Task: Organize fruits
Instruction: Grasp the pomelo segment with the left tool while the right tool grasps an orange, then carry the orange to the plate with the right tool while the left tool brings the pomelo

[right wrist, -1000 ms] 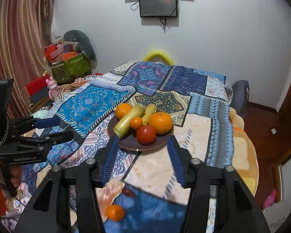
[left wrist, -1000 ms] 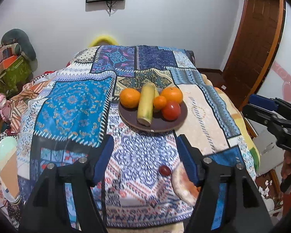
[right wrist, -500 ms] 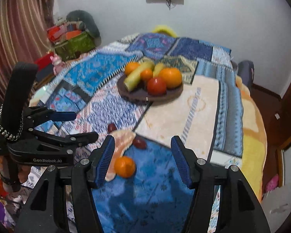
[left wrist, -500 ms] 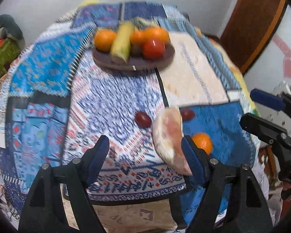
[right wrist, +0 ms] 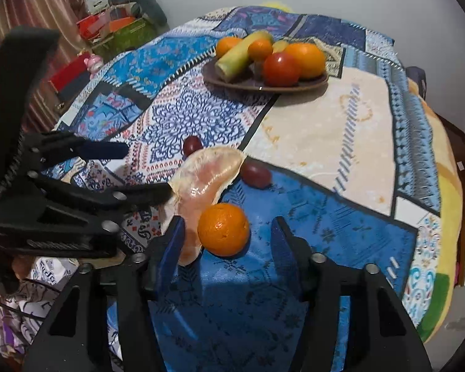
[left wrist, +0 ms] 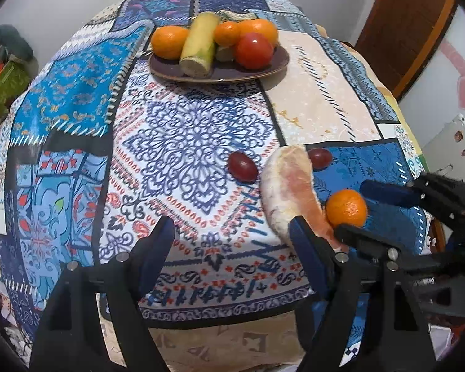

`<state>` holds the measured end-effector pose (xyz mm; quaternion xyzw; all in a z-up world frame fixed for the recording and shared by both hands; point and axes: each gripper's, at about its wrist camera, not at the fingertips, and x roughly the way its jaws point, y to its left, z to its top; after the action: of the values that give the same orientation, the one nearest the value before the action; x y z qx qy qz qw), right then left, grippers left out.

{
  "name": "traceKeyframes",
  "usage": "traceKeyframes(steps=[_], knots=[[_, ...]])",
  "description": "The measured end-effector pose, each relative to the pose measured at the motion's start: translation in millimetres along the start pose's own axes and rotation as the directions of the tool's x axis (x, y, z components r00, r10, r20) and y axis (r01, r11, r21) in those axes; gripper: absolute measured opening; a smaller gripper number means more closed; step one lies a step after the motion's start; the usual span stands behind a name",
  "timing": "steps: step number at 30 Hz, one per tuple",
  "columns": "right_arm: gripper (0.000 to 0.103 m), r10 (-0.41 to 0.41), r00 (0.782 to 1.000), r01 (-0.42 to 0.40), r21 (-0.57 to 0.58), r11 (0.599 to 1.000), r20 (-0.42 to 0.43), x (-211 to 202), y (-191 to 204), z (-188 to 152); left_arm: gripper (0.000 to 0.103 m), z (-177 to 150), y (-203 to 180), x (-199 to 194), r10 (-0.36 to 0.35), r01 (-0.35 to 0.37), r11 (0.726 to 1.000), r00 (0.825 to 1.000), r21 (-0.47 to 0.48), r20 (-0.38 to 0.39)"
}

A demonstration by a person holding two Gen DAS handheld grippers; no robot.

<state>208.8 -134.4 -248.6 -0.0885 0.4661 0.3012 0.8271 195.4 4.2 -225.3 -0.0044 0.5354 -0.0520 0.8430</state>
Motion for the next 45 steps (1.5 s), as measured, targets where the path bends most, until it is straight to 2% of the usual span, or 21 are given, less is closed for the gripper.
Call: traceKeyframes(steps=[3,6,12,19,22,24,28,30,33,37,45], knots=[[0.037,0.038,0.999,-0.038,0.032,0.999,-0.007,6,-5,-2,0.077,0,2,-1,-0.012,0.012,1.0,1.0,-0.007,-0.003],[0.034,0.075,0.997,-0.075,0.066,0.995,0.009,5,-10,-3,0.077,1,-4,-1,-0.027,0.027,1.0,1.0,0.003,-0.01],[0.034,0.016,0.997,-0.02,0.066,0.998,0.069,-16,-20,-2,0.077,7,-26,14,-0.053,0.054,0.998,0.997,0.027,-0.056],[0.034,-0.04,0.99,0.026,0.099,0.995,0.137,-44,-43,-2,0.077,16,-48,36,-0.042,0.046,0.998,0.996,0.048,-0.082],[0.034,-0.052,0.988,0.036,0.107,0.994,0.148,-50,-49,-5,0.077,18,-60,43,-0.017,0.021,0.997,0.998,0.068,-0.053],[0.034,-0.055,0.987,0.038,0.111,0.993,0.153,-51,-51,-6,0.072,19,-61,45,-0.021,0.024,0.998,0.999,0.065,-0.042],[0.034,-0.058,0.986,0.04,0.115,0.993,0.155,-52,-52,-7,0.048,22,-53,42,-0.026,0.027,0.999,0.999,0.033,-0.027],[0.034,-0.056,0.986,0.039,0.112,0.993,0.158,-53,-52,-6,0.047,22,-45,40,-0.062,0.062,0.998,0.998,0.012,-0.033],[0.034,-0.053,0.985,0.036,0.104,0.994,0.166,-54,-50,-4,0.046,18,-39,33,-0.045,0.045,0.999,0.999,0.022,-0.019],[0.034,-0.051,0.984,0.034,0.098,0.995,0.173,-55,-47,3,0.046,12,-32,22,-0.058,0.058,0.998,0.998,0.018,0.004],[0.034,-0.062,0.981,0.052,0.06,0.997,0.184,-56,-39,22,0.046,17,-12,-22,-0.067,0.067,0.998,0.99,0.001,0.126]])
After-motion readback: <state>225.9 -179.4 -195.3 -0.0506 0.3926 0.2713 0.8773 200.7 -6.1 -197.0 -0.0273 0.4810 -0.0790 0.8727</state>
